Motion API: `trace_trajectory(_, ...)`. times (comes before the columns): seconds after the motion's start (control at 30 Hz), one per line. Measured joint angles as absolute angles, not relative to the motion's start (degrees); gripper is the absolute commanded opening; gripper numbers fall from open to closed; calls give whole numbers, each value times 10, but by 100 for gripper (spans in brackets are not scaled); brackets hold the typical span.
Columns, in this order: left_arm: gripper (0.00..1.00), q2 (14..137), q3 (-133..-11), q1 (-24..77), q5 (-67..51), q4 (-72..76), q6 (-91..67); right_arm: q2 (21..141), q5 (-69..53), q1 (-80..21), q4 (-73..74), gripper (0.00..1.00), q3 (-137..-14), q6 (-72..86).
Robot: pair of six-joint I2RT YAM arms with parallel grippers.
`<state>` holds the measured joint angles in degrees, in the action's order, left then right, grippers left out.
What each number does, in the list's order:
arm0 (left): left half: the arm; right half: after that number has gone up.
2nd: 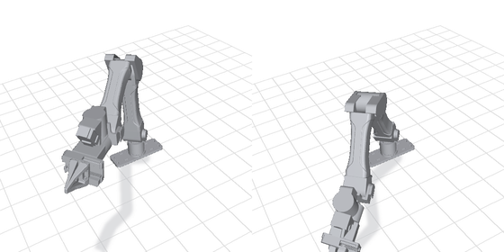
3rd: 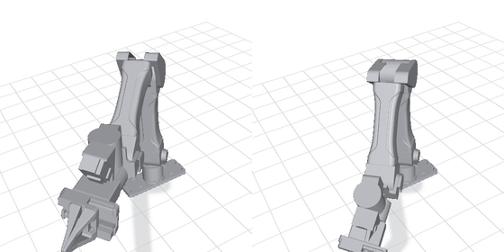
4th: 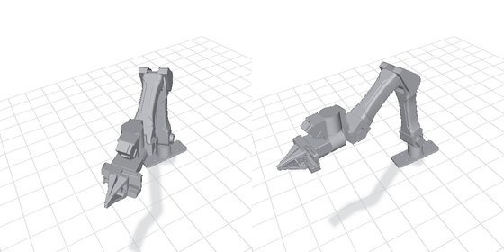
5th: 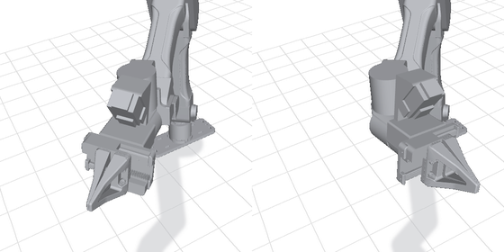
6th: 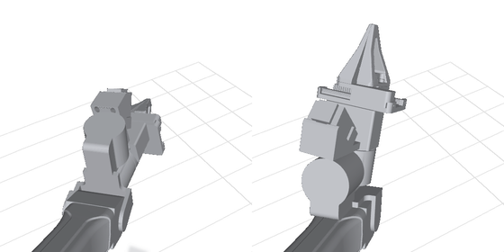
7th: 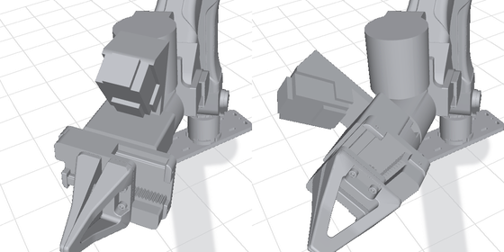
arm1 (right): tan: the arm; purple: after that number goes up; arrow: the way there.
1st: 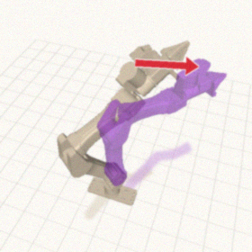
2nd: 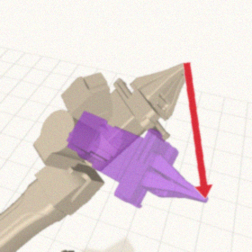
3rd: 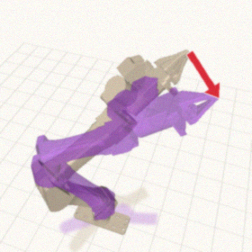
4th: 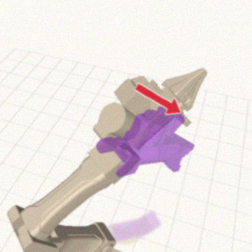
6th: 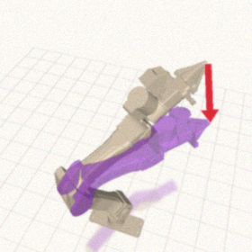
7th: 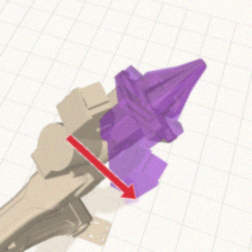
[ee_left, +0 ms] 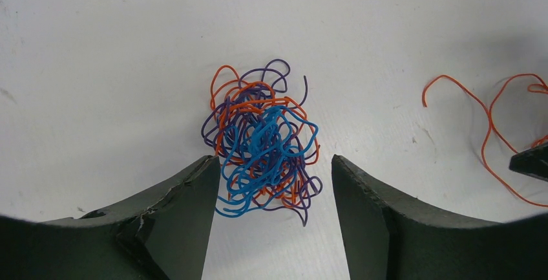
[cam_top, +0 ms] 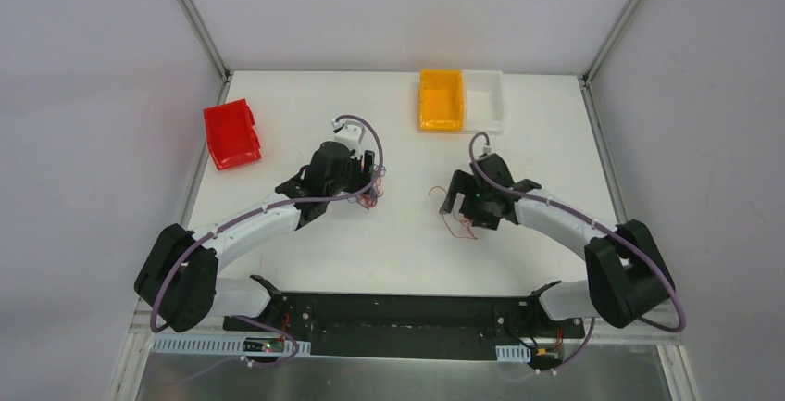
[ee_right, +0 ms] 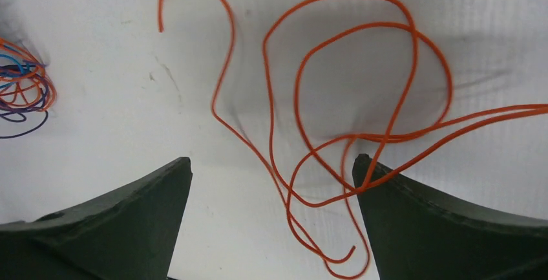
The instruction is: Untangle the cables
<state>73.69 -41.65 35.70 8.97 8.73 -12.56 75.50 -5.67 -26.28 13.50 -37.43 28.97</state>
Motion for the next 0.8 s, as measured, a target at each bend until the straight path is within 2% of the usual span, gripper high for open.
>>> trace_trajectory(0.23,66,737,-416,357,90,87,-126,881,113,-379,227,100,-527,265)
trace_trajectory(0.53,66,737,-416,359,90,87,-125,961,220,-416,295,99,-578,268)
trace_trajectory(0.6,66,737,-416,361,90,87,-125,967,234,-416,299,86,-585,269)
trace_trajectory(0.63,66,737,-416,361,90,87,-125,968,238,-416,300,69,-586,269)
trace_trajectory(0.67,66,737,-416,361,90,87,-125,970,239,-416,300,60,-587,270)
trace_trajectory(0.73,65,737,-416,361,90,87,-125,973,242,-416,298,34,-588,269)
trace_trajectory(0.8,66,737,-416,361,90,87,-125,975,242,-416,298,15,-588,269)
